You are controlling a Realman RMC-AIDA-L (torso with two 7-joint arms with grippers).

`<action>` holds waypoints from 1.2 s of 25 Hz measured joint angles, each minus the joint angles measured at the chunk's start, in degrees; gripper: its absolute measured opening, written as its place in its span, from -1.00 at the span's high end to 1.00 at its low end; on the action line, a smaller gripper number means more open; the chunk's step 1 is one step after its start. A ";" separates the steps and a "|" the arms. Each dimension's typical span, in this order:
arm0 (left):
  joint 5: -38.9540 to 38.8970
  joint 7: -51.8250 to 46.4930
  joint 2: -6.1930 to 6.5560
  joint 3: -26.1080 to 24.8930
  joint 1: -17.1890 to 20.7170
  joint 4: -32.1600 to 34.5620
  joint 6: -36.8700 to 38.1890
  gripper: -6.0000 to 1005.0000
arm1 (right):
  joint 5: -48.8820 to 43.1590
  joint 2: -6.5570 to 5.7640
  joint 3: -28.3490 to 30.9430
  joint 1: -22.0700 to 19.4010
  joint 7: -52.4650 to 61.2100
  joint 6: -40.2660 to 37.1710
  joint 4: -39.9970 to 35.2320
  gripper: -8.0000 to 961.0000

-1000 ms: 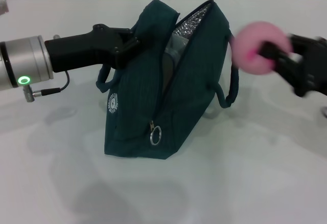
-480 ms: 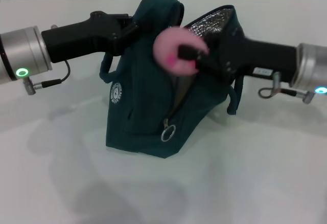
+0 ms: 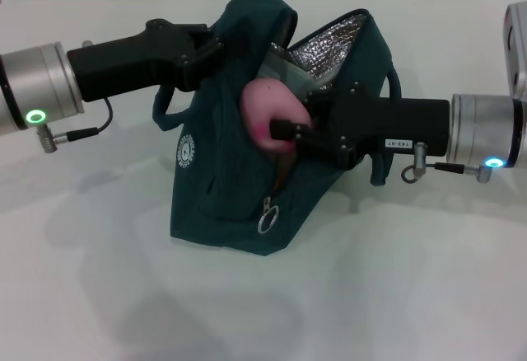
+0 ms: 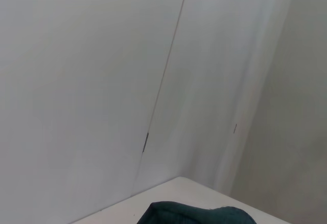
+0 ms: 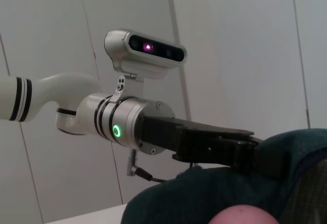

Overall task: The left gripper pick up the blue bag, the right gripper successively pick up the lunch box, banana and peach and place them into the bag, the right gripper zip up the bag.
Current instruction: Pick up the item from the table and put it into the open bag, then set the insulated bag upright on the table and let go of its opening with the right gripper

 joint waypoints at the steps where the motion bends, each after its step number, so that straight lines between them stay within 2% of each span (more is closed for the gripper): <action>1: 0.00 0.00 0.02 -0.05 0.01 0.00 -0.01 0.91 | 0.00 0.00 0.00 0.00 0.00 0.00 0.00 0.51; 3: 0.00 0.00 0.06 -0.21 0.09 0.00 -0.03 0.91 | -0.04 -0.17 -0.16 -0.53 0.92 -0.34 -0.96 0.44; 6: 0.00 0.00 0.11 -0.29 0.13 0.00 -0.03 0.91 | -0.05 -0.49 -0.11 -2.18 0.93 -0.75 -3.08 0.21; 9: 0.34 -0.08 0.22 -0.21 0.13 0.00 -0.05 0.91 | -0.04 -1.05 1.27 -6.31 0.95 -1.21 -7.44 -0.01; 13: 0.90 -0.13 0.28 -0.33 0.13 0.00 -0.28 0.91 | -0.04 -1.36 5.37 -13.41 0.95 -3.69 -13.23 -0.18; 19: 1.00 -0.11 0.38 -0.40 0.13 -0.01 -0.32 0.91 | -2.89 -3.88 7.21 -18.52 0.97 -8.32 -14.01 -0.43; 20: 1.05 -0.10 0.41 -0.42 0.08 -0.01 -0.32 0.91 | -3.38 -3.97 7.23 -18.79 1.00 -8.32 -13.30 -0.47; 22: 1.11 -0.09 0.41 -0.44 0.00 -0.01 -0.31 0.91 | -5.05 -3.75 7.33 -18.87 1.03 -7.62 -11.61 -0.44; 27: 1.20 -0.02 0.16 -0.44 -0.45 0.00 -0.30 0.91 | -10.80 -1.35 7.49 -16.87 1.07 -3.41 -8.97 -0.41; 30: 1.22 -0.02 0.05 -0.26 -0.51 -0.01 -0.29 0.91 | -11.83 -0.76 7.18 -15.38 1.10 -1.11 -7.77 -0.35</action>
